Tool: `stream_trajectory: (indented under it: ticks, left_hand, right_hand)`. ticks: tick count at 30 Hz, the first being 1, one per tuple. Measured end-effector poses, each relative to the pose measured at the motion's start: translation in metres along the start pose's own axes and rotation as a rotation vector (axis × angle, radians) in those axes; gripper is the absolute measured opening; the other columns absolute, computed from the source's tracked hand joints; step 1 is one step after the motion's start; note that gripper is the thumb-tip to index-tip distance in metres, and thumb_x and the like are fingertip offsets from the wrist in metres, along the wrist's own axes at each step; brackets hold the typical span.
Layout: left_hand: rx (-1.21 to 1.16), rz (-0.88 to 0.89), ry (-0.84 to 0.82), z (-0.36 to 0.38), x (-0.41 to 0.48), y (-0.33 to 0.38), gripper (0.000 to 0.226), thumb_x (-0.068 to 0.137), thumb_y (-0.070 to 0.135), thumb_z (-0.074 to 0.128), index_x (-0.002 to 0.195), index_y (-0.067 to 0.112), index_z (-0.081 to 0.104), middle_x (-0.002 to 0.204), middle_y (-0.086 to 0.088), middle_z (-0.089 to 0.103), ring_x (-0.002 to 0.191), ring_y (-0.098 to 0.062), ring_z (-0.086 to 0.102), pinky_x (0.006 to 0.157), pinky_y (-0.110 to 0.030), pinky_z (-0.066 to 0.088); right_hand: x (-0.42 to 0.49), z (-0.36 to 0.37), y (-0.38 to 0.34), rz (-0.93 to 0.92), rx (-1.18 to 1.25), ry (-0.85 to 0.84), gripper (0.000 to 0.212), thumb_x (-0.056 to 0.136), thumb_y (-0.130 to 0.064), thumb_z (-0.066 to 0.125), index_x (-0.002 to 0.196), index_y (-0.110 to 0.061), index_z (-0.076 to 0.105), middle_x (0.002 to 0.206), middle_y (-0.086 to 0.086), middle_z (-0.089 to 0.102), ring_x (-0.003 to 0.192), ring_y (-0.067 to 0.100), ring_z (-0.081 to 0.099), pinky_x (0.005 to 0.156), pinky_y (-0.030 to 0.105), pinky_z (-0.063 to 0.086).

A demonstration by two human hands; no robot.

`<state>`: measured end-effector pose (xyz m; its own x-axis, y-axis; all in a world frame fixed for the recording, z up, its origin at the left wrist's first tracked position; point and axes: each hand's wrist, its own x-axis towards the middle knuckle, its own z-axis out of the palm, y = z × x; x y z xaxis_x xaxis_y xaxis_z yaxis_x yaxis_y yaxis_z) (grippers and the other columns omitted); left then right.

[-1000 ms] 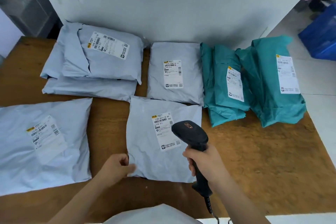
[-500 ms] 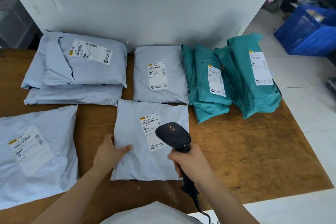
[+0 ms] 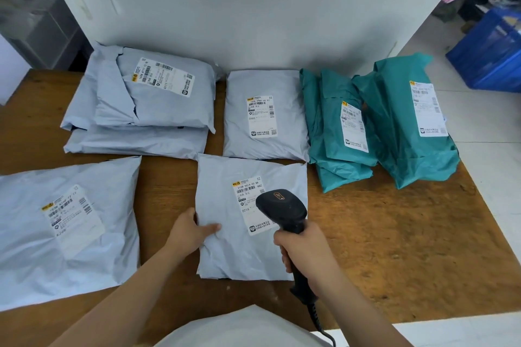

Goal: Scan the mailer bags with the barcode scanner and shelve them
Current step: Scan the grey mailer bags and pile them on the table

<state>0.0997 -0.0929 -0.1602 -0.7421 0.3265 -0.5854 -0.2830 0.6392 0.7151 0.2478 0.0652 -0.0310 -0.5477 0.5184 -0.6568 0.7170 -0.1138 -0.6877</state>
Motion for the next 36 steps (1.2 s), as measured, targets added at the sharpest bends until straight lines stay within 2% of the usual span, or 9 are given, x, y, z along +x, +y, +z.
stream_trajectory:
  ticks: [3,8,14,19,24,27,29,32,36]
  left_hand:
    - [0.028,0.008,0.004,-0.001,0.002,-0.002,0.038,0.071,0.029,0.081,0.091,0.022,0.049,0.088,0.010,0.056,0.086,-0.017,0.058,0.061,-0.022,0.046]
    - [0.038,0.014,0.008,0.001,0.001,-0.002,0.037,0.072,0.028,0.080,0.081,0.029,0.045,0.088,0.010,0.055,0.084,-0.014,0.057,0.060,-0.020,0.044]
    - [0.046,0.008,0.013,0.001,0.000,-0.002,0.043,0.073,0.028,0.079,0.101,0.017,0.048,0.095,0.006,0.056,0.084,-0.013,0.056,0.059,-0.018,0.043]
    - [0.046,0.005,0.020,0.002,-0.001,-0.001,0.041,0.074,0.028,0.079,0.100,0.017,0.049,0.096,0.006,0.056,0.080,-0.010,0.054,0.057,-0.017,0.042]
    - [0.014,-0.003,0.008,0.000,-0.003,0.001,0.035,0.074,0.027,0.079,0.083,0.029,0.046,0.091,0.009,0.056,0.085,-0.014,0.057,0.060,-0.020,0.045]
    - [-0.068,-0.006,0.014,0.001,-0.006,0.008,0.033,0.078,0.014,0.074,0.103,0.016,0.053,0.099,0.002,0.061,0.091,-0.019,0.060,0.071,-0.027,0.049]
    - [-0.163,0.031,0.030,-0.004,-0.015,0.021,0.034,0.084,0.004,0.064,0.113,0.013,0.052,0.098,0.005,0.061,0.086,-0.013,0.059,0.071,-0.025,0.048]
    - [-0.218,0.078,0.058,-0.036,-0.033,0.039,0.035,0.086,-0.001,0.059,0.112,0.021,0.048,0.091,0.013,0.057,0.081,-0.007,0.057,0.064,-0.021,0.045]
    - [-0.318,0.113,0.117,-0.121,-0.059,0.034,0.043,0.071,-0.003,0.073,0.102,0.022,0.057,0.082,0.005,0.069,0.070,-0.012,0.068,0.054,-0.024,0.054]
  right_hand:
    - [0.001,0.003,-0.002,0.014,-0.028,-0.023,0.004,0.075,-0.005,0.056,0.072,-0.007,0.055,0.056,0.009,0.048,0.043,0.017,0.044,0.045,0.024,0.041]
    - [0.001,0.005,-0.004,0.022,-0.034,-0.046,0.002,0.076,-0.006,0.056,0.074,-0.007,0.056,0.059,0.010,0.048,0.045,0.018,0.044,0.045,0.024,0.041]
    - [0.001,0.004,-0.004,0.042,-0.032,-0.060,0.001,0.077,-0.006,0.057,0.076,-0.007,0.057,0.058,0.009,0.049,0.044,0.017,0.045,0.045,0.024,0.042]
    - [0.000,0.005,-0.004,0.063,-0.029,-0.070,0.002,0.077,-0.008,0.058,0.079,-0.008,0.058,0.059,0.008,0.050,0.045,0.016,0.046,0.046,0.023,0.042]
    - [-0.001,0.004,-0.005,0.063,-0.010,-0.066,0.002,0.077,-0.007,0.058,0.079,-0.008,0.057,0.059,0.008,0.049,0.044,0.017,0.045,0.046,0.023,0.042]
    - [-0.002,0.004,-0.006,0.047,0.001,-0.050,0.001,0.077,-0.007,0.058,0.077,-0.007,0.057,0.058,0.008,0.050,0.044,0.017,0.045,0.046,0.025,0.042]
    - [-0.002,0.003,-0.006,0.030,0.011,-0.030,0.005,0.077,-0.006,0.059,0.073,-0.006,0.055,0.056,0.008,0.049,0.043,0.017,0.044,0.046,0.025,0.041]
    - [-0.001,0.002,-0.007,0.004,0.014,-0.023,0.014,0.077,-0.004,0.058,0.065,-0.006,0.051,0.052,0.009,0.046,0.038,0.015,0.042,0.043,0.023,0.039]
    - [0.001,0.007,-0.005,0.002,-0.019,-0.055,0.021,0.077,-0.006,0.060,0.059,-0.004,0.049,0.043,0.009,0.045,0.034,0.017,0.041,0.047,0.027,0.039]
